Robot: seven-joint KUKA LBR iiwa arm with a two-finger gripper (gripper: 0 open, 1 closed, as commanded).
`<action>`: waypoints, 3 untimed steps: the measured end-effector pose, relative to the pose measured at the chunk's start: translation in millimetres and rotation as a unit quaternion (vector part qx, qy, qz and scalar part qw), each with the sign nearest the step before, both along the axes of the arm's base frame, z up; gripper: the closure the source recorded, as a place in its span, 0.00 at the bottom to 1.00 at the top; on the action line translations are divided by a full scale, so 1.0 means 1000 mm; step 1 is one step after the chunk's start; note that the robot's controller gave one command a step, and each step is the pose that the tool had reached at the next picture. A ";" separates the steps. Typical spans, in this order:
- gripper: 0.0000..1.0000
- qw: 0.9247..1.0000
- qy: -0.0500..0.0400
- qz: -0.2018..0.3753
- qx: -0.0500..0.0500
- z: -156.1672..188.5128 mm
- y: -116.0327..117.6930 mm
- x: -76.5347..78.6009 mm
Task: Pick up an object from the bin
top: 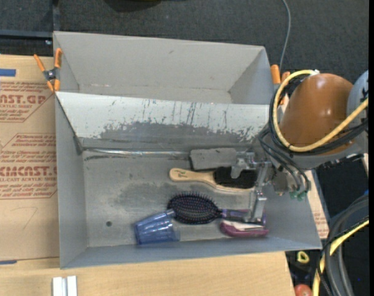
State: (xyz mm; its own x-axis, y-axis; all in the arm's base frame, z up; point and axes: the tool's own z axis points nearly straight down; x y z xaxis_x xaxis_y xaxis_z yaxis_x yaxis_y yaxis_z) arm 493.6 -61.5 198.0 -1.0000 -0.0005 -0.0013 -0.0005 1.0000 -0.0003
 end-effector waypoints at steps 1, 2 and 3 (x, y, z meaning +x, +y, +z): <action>0.00 1.000 0.000 0.000 0.000 0.000 0.000 0.000; 0.00 0.980 0.001 0.201 0.001 -0.047 0.048 -0.002; 0.00 0.990 -0.001 0.141 0.000 -0.064 0.011 0.003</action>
Offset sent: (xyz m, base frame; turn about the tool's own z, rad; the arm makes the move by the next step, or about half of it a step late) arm -0.0010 0.0461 -0.0448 -0.4026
